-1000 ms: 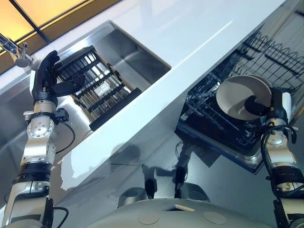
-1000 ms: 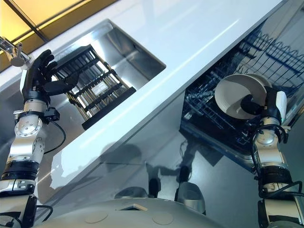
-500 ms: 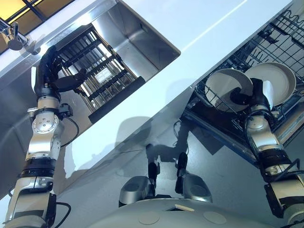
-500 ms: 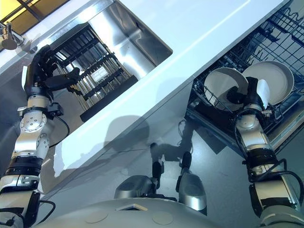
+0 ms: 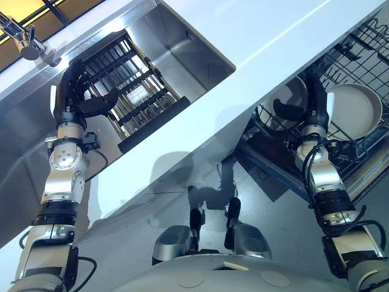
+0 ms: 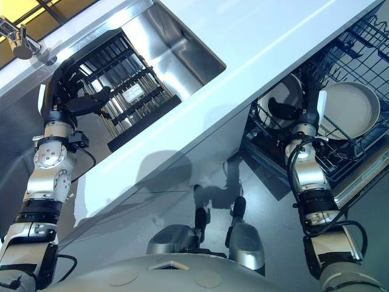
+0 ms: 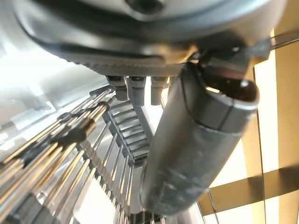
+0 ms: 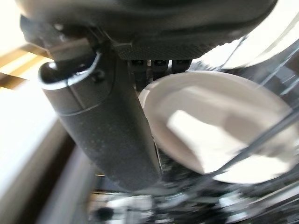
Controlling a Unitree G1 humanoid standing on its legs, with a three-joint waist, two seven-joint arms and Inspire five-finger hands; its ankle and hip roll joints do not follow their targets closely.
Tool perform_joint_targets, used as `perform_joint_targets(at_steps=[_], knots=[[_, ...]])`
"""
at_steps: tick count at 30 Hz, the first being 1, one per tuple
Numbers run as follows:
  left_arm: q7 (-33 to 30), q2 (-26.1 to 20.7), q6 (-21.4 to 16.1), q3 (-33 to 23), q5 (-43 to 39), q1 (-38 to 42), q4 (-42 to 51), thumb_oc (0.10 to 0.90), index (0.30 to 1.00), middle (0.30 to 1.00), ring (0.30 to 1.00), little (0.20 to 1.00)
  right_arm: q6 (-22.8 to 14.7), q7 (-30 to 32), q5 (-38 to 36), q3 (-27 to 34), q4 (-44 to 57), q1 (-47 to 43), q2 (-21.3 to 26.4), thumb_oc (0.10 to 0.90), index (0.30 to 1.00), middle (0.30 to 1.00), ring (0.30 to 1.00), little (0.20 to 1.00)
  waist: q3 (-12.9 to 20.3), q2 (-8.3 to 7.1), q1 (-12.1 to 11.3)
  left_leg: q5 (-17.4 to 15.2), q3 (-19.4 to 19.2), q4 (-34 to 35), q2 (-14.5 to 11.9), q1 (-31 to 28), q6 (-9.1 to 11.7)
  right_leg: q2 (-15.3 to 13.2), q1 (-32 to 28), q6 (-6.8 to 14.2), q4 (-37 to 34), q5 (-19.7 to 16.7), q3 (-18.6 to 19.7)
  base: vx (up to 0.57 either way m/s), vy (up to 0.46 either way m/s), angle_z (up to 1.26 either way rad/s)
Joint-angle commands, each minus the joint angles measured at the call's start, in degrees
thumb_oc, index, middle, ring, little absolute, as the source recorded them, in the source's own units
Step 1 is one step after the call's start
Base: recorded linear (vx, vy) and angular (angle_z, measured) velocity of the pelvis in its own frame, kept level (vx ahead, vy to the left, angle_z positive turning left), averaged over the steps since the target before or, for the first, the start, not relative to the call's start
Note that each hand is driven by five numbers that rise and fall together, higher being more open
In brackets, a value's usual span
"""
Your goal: Pick up plates and place into dishwasher.
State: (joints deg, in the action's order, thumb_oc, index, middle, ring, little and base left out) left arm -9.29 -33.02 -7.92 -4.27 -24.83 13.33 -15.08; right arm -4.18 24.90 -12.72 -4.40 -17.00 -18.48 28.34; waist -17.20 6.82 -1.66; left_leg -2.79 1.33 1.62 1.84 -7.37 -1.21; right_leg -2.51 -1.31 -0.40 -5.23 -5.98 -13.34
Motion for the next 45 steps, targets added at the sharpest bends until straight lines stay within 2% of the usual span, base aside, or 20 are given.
perform_joint_targets(at_steps=[1,10,16,22,24,26,32,35,40,41,43,45], knots=[[0.9,-1.2,-5.4,-0.8,-0.1,-0.8,2.4,0.800,0.900,0.900,0.900,0.900,-9.1,0.6,-2.0,6.3,6.9,0.4,0.8,0.800,0.900,0.900,0.900,0.900,6.3,-0.74,0.7,0.7,-1.9,1.0,3.1,3.8,0.3,1.6,-0.4,1.8,10.1,14.1,1.9,0.03,0.023,-0.02],[1.3,0.3,-6.0,-4.0,1.1,-6.8,4.7,0.800,0.900,0.900,0.900,0.900,-14.8,3.1,-5.8,16.7,7.3,12.0,0.3,0.800,0.900,0.900,0.900,0.900,7.6,-0.87,3.1,0.3,-4.1,2.4,2.7,2.1,0.0,2.0,-1.2,2.7,8.6,13.7,3.0,0.01,-0.005,-0.09],[2.1,0.6,-6.1,-5.9,0.3,-7.7,3.9,0.800,0.900,0.900,0.900,0.900,-14.0,1.4,-9.7,21.5,0.7,16.5,-0.3,0.800,0.900,0.900,0.900,0.900,7.8,-0.05,4.8,0.0,-5.5,2.9,2.4,1.5,0.2,2.0,-1.1,3.0,8.9,14.1,3.6,0.00,-0.014,-0.13],[1.8,-0.1,-5.5,-5.0,-0.9,-6.3,2.7,0.800,0.900,0.900,0.900,0.900,-13.6,-1.0,-11.4,21.8,-7.8,16.3,1.7,0.800,0.900,0.900,0.900,0.900,7.4,0.98,5.2,0.0,-5.9,2.7,2.4,1.4,0.7,1.8,-1.0,2.9,9.1,14.4,3.7,0.00,-0.030,-0.03],[1.9,-0.7,-5.4,-4.7,-1.9,-5.3,2.0,0.800,0.900,0.900,0.900,0.900,-13.0,-5.0,-11.1,20.7,-10.3,15.4,2.7,0.800,0.900,0.900,0.900,0.900,7.2,1.35,5.0,0.0,-5.8,2.5,2.5,1.6,1.0,1.7,-1.0,2.8,9.5,14.6,3.5,-0.01,-0.059,-0.03],[2.1,-1.1,-5.7,-4.4,-2.7,-4.7,1.3,0.800,0.900,0.900,0.900,0.900,-12.1,-5.9,-11.2,19.8,-13.0,14.2,4.1,0.800,0.900,0.900,0.900,0.900,6.8,1.66,4.8,0.1,-5.8,2.2,2.4,1.8,1.4,1.6,-0.9,2.7,9.7,14.7,3.2,-0.02,-0.061,-0.01],[1.8,-1.6,-6.0,-2.8,-3.9,-2.8,1.0,0.800,0.900,0.900,0.900,0.900,-8.1,-12.4,-15.2,17.3,-20.5,9.2,7.8,0.800,0.900,0.900,0.900,0.900,4.5,2.48,3.9,0.8,-5.3,0.4,1.9,3.9,2.6,1.3,0.3,1.8,11.0,15.1,2.2,-0.05,-0.071,0.07],[2.1,-2.4,-6.3,-2.4,-4.8,-1.6,0.5,0.800,0.900,0.900,0.900,0.900,-7.7,-15.2,-18.2,16.2,-24.1,6.9,8.3,0.800,0.900,0.900,0.900,0.900,3.2,2.79,3.3,1.4,-5.2,0.0,1.5,5.2,3.1,1.3,1.2,1.4,11.6,15.2,1.7,-0.08,-0.084,0.14],[3.2,-3.5,-6.3,-2.4,-6.0,-0.7,0.6,0.800,0.900,0.900,0.900,0.900,-7.6,-29.1,-25.6,14.8,-26.9,4.1,7.7,0.800,0.900,0.900,0.900,0.900,1.7,2.85,1.8,2.0,-5.1,-0.8,0.9,7.0,3.8,1.3,1.9,0.9,11.6,15.1,-0.1,-0.05,-0.081,0.13],[3.3,-3.6,-6.4,-2.5,-6.1,-0.7,0.4,0.800,0.900,0.900,0.900,0.900,-7.8,-30.0,-25.9,14.7,-27.1,4.0,7.8,0.800,0.900,0.900,0.900,0.900,1.6,2.81,1.8,2.0,-5.1,-0.9,0.9,7.1,3.9,1.3,1.9,0.9,11.5,15.0,-0.2,-0.01,-0.059,0.09],[3.9,-3.9,-6.2,-2.6,-6.4,-0.4,0.2,0.800,0.900,0.900,0.900,0.900,-7.0,-35.9,-29.0,14.1,-27.6,3.6,7.2,0.800,0.900,0.900,0.900,0.900,1.6,2.55,1.3,2.1,-5.0,-1.1,0.7,7.4,3.9,1.3,1.8,0.8,11.3,15.0,-0.8,0.00,-0.054,0.14],[4.1,-4.1,-6.3,-2.6,-6.5,-0.2,0.0,0.800,0.900,0.900,0.900,0.900,-4.3,-42.0,-33.6,13.1,-27.0,3.5,6.3,0.800,0.900,0.900,0.900,0.900,1.5,2.18,0.9,2.3,-5.0,-1.1,0.4,7.6,4.1,1.2,1.8,0.9,11.1,14.8,-1.4,0.00,-0.061,0.12]])
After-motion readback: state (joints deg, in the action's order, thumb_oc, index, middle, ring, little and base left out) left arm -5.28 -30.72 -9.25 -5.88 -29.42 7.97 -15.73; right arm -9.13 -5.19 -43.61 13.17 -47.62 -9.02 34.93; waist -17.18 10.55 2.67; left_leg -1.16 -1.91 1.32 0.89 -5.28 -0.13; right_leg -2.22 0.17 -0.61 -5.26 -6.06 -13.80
